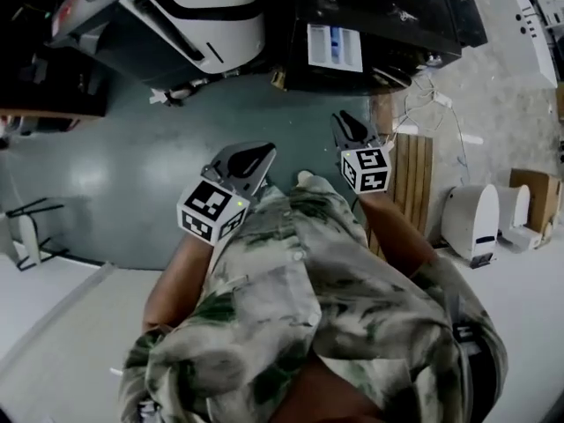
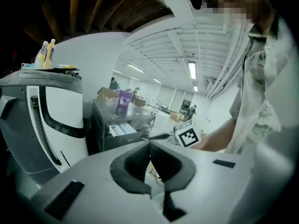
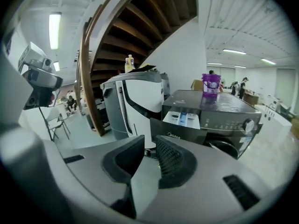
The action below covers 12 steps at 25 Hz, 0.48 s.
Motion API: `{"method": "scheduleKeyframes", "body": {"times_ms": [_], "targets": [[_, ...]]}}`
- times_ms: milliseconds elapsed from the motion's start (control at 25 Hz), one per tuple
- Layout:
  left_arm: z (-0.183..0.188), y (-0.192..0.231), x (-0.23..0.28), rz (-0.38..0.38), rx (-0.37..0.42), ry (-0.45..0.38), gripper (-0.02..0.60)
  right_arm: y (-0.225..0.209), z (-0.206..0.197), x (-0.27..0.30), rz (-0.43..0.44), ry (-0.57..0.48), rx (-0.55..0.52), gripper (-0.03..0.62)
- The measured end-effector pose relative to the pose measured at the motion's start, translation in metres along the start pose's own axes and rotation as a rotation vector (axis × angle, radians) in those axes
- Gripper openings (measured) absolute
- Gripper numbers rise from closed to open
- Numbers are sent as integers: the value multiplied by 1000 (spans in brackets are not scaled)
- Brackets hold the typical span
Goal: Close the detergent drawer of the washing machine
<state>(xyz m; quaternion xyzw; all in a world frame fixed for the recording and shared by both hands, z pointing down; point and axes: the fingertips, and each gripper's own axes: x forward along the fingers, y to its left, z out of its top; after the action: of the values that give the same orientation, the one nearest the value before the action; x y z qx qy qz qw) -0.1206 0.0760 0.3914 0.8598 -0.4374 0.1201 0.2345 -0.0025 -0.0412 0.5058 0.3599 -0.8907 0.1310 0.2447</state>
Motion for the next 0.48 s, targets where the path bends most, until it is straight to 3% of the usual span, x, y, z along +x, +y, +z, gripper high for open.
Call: {"method": "scheduleKeyframes", "body": {"times_ms": [200,480], "targets": [[-5,29,-6,-86,-4,35,23,-2,2,21,-133,-44,102,103],[6,53,14,-146,-4,81,23,-29,-1,52,-236,-71,168,123]]}}
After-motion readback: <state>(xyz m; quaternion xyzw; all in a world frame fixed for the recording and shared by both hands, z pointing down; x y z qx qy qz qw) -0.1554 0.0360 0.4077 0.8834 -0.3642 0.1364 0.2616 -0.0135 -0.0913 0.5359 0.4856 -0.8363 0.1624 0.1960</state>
